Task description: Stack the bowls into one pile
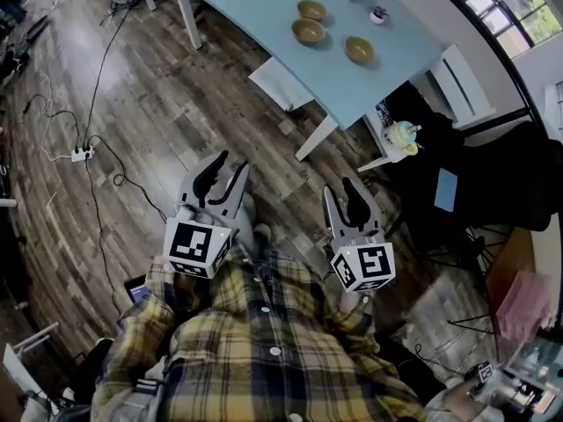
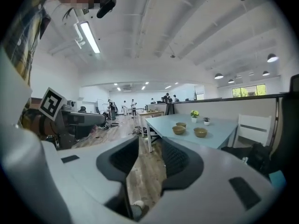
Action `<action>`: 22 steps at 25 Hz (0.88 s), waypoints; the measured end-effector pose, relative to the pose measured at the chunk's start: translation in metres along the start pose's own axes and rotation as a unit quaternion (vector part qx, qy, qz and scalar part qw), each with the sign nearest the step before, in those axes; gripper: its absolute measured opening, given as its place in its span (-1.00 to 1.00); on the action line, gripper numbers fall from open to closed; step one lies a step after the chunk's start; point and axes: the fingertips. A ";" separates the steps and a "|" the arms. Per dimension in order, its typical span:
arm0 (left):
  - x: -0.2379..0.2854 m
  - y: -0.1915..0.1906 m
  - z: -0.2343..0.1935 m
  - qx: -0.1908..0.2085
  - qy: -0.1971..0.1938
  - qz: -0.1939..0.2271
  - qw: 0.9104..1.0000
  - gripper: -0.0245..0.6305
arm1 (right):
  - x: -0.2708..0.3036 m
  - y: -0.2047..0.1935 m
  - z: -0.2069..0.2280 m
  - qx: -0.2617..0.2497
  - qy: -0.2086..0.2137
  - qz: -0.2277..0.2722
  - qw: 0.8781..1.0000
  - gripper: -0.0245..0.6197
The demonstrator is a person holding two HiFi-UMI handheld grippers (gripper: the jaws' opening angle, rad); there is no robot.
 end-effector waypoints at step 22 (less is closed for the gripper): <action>0.132 -0.009 -0.125 -0.008 -0.046 -0.010 0.999 -0.15 | 0.172 0.043 0.019 0.006 -0.017 -0.005 1.000 -0.25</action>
Point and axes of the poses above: the fingertips, and each gripper's own axes: x forward along the fingers, z to its right, y out of its top, and after that the axes turned 12 degrees about x, right-handed
